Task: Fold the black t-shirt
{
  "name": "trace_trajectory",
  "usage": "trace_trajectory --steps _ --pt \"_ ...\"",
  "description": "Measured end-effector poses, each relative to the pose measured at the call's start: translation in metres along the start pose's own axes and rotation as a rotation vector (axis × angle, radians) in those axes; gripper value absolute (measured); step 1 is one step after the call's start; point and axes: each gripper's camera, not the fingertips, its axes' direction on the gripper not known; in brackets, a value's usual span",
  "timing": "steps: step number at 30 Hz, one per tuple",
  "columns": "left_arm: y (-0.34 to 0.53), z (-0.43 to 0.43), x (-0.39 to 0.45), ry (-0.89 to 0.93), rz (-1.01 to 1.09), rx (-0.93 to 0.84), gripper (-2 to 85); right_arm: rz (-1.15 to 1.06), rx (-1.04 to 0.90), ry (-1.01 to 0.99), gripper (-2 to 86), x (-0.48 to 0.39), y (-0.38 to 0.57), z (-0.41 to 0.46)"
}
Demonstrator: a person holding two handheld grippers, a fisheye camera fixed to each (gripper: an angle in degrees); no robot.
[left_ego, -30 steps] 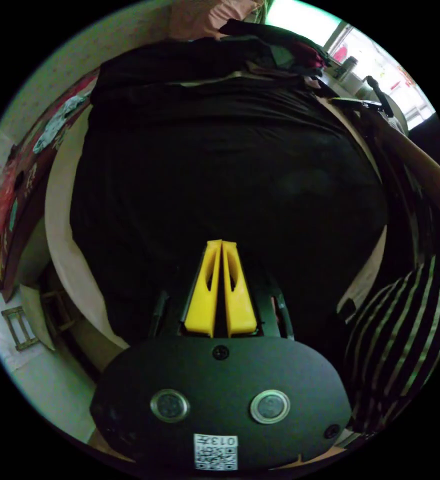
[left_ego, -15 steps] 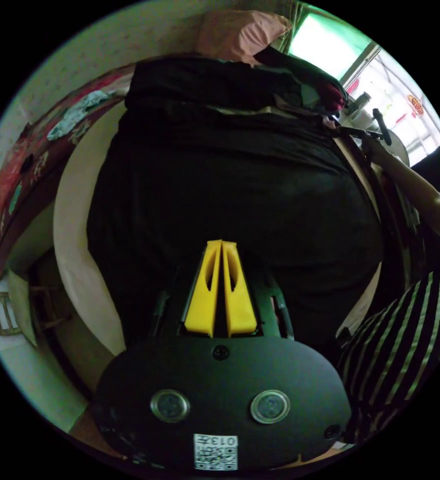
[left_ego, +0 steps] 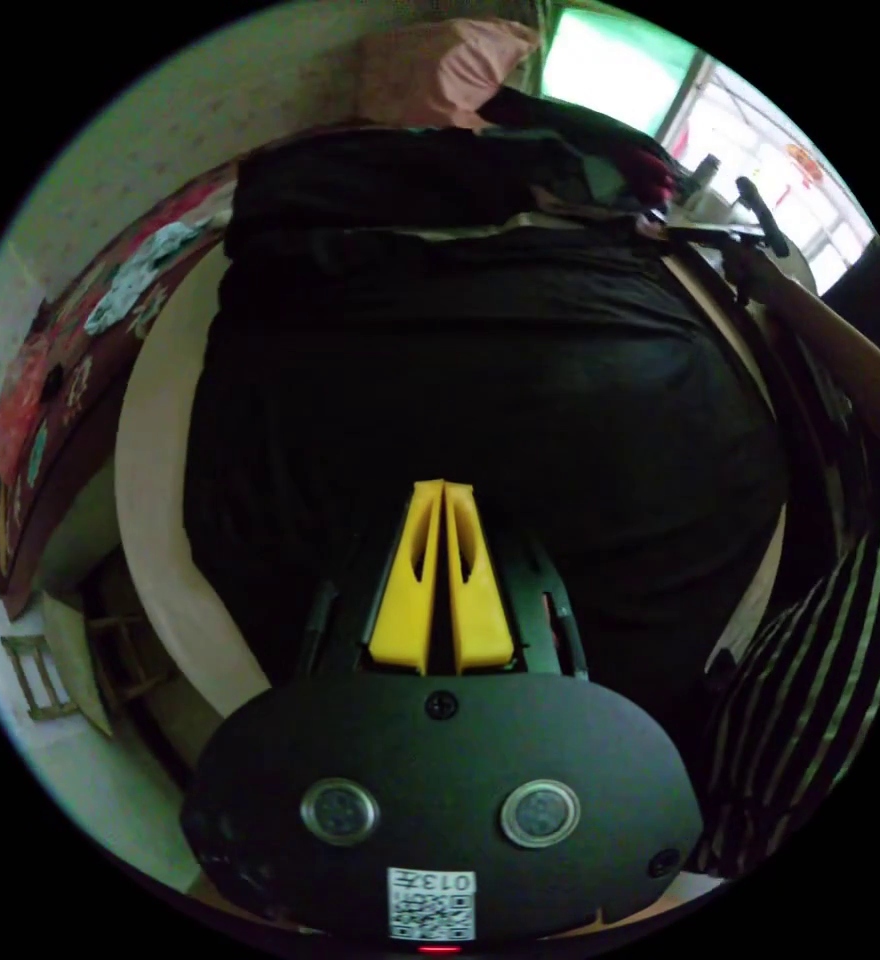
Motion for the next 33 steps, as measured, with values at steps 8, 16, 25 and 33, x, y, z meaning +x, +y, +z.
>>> trace_trajectory --steps 8,16,25,33 --pt "0.069 -0.006 0.010 0.015 0.070 -0.059 0.2 -0.123 -0.028 -0.155 0.5 -0.105 0.076 -0.012" --pt "0.215 -0.037 -0.043 -0.027 -0.366 -0.134 7.5 0.066 -0.178 -0.008 4.1 -0.115 0.192 -0.043" --pt "0.329 -0.016 -0.041 0.208 -0.569 -0.166 13.5 -0.010 -0.243 0.091 7.2 -0.113 0.271 -0.073" --pt "0.368 0.005 -0.067 0.504 -0.682 -0.058 6.3 0.009 -0.283 0.146 7.5 -0.104 0.324 -0.090"
